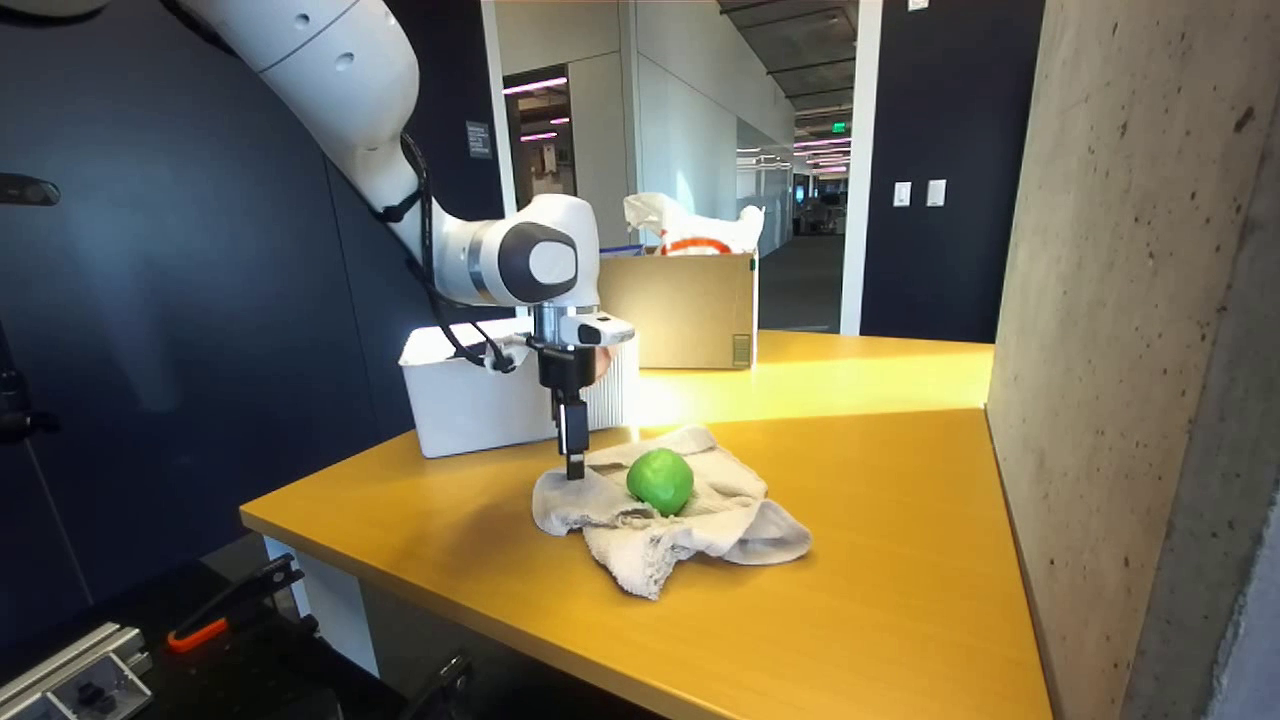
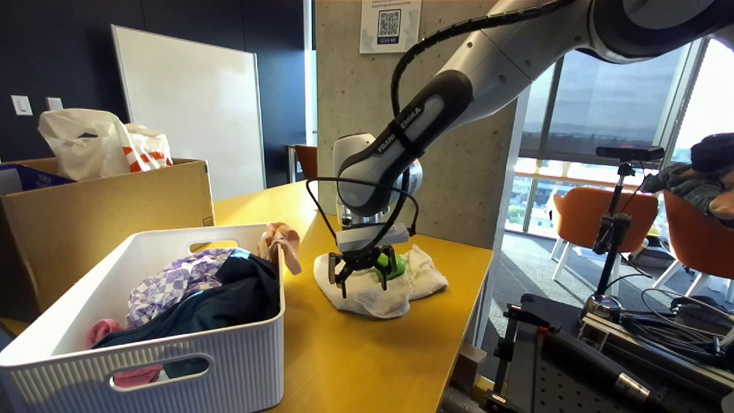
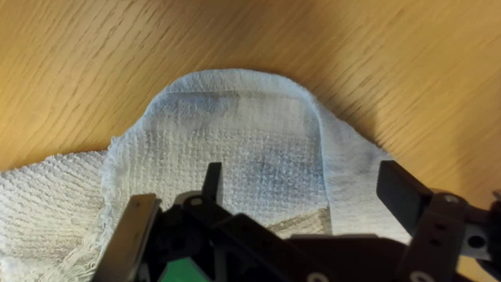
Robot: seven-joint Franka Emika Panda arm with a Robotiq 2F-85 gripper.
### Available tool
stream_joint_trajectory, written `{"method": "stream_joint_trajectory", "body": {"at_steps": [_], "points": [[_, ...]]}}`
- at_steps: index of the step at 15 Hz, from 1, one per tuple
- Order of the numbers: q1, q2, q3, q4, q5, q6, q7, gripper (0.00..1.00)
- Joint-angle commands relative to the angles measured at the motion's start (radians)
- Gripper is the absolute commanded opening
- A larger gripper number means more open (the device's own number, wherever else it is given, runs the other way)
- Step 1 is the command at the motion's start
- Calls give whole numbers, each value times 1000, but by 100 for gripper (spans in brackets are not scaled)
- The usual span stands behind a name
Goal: Put the apple on the towel and cover it, then put it in the basket
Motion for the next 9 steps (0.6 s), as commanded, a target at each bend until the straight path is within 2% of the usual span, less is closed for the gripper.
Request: {"method": "stream_joint_trajectory", "body": {"at_steps": [1,5,6,7,9], "points": [[10,21,-6,7,-21,40,17,100],[9,41,-4,7,-23,71,11,100],[11,44,-3,7,-24,75,11,75],[17,46,-5,4,-27,82,16,74],[20,53,-5,7,-27,88,14,58]]}}
